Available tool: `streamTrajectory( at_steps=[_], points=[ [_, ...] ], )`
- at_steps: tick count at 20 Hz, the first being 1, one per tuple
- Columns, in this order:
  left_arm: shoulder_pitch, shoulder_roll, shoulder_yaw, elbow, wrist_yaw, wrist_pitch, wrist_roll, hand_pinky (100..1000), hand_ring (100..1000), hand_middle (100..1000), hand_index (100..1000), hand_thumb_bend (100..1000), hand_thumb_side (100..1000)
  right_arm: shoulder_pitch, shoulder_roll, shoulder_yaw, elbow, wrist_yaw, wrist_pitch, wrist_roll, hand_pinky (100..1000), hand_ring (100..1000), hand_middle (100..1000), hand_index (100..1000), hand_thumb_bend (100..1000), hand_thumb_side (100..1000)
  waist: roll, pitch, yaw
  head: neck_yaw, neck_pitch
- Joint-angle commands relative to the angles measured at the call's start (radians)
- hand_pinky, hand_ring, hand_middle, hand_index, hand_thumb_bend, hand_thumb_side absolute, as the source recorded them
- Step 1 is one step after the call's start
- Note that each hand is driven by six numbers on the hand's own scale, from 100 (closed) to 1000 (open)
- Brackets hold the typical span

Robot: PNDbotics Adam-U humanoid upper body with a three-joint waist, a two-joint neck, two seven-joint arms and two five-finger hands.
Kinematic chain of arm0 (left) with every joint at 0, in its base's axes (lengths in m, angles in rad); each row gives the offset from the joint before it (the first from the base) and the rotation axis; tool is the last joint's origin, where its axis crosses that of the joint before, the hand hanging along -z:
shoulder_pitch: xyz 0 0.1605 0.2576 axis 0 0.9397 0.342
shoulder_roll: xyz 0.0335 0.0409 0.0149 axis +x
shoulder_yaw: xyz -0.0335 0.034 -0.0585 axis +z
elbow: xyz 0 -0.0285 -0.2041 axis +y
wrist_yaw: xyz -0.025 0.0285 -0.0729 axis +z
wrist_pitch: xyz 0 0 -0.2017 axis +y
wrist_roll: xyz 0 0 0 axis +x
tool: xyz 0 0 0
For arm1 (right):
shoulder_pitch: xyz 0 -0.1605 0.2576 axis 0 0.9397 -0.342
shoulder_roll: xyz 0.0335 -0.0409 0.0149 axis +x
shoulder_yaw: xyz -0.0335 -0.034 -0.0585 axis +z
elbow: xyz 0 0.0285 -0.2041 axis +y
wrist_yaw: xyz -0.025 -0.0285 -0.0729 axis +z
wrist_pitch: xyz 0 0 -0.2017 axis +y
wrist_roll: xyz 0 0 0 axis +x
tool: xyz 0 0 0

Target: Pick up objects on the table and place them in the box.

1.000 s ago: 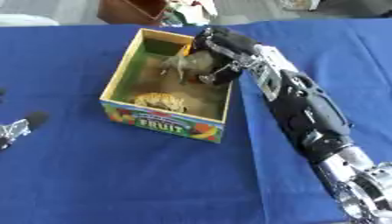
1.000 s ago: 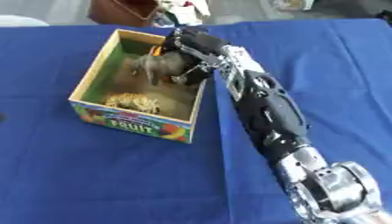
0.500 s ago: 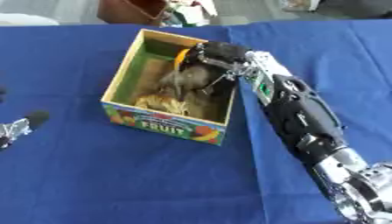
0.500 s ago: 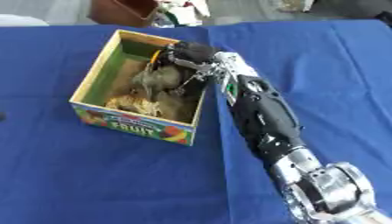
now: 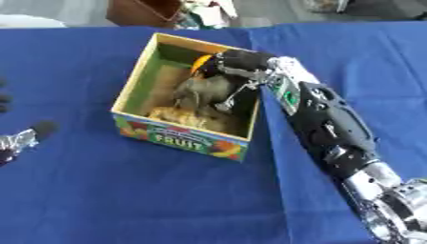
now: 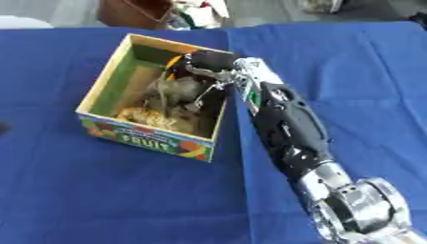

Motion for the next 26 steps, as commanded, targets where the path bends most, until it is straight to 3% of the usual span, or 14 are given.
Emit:
streamTrajectory(
  at_steps=[1, 8, 9, 14, 21, 26],
  points=[
    [-0.002, 0.008, 0.01, -0.011, 0.006, -0.001, 0.003, 613, 611, 639, 756, 857, 216, -0.003, -0.035, -0.012, -0.022, -0.03, 0.009, -0.004, 777, 968, 886, 952, 365, 430, 0.006, -0.014, -0.004, 0.007, 0.011],
    [0.001, 0.008, 0.012, -0.011, 0.007, -0.001, 0.005, 613, 611, 639, 756, 857, 217, -0.002, -0.051, -0.012, -0.05, -0.09, 0.026, -0.003, 782, 974, 891, 956, 371, 428, 0.005, -0.014, -0.007, 0.011, 0.012],
    [0.004, 0.007, 0.013, -0.009, 0.007, 0.0, 0.006, 613, 611, 639, 756, 857, 218, -0.006, -0.056, -0.017, -0.055, -0.096, 0.03, -0.003, 848, 1000, 928, 997, 420, 410, 0.004, -0.017, -0.011, 0.016, 0.014],
    [0.016, 0.004, 0.022, -0.003, 0.007, 0.0, 0.015, 612, 610, 639, 756, 858, 219, 0.008, -0.145, -0.073, -0.156, -0.164, 0.028, -0.067, 862, 1000, 935, 1000, 446, 405, -0.001, -0.02, -0.025, 0.036, 0.013],
    [0.019, 0.002, 0.031, 0.0, 0.006, -0.001, 0.025, 612, 609, 638, 756, 859, 221, 0.073, -0.25, -0.105, -0.212, -0.275, 0.052, -0.178, 810, 1000, 862, 997, 277, 378, -0.005, -0.009, -0.042, 0.058, 0.008],
    [0.018, 0.0, 0.039, 0.0, 0.001, 0.0, 0.033, 612, 609, 638, 756, 860, 221, 0.152, -0.336, -0.108, -0.269, -0.355, 0.027, -0.258, 801, 992, 838, 992, 237, 355, -0.009, 0.002, -0.058, 0.072, 0.0]
  ],
)
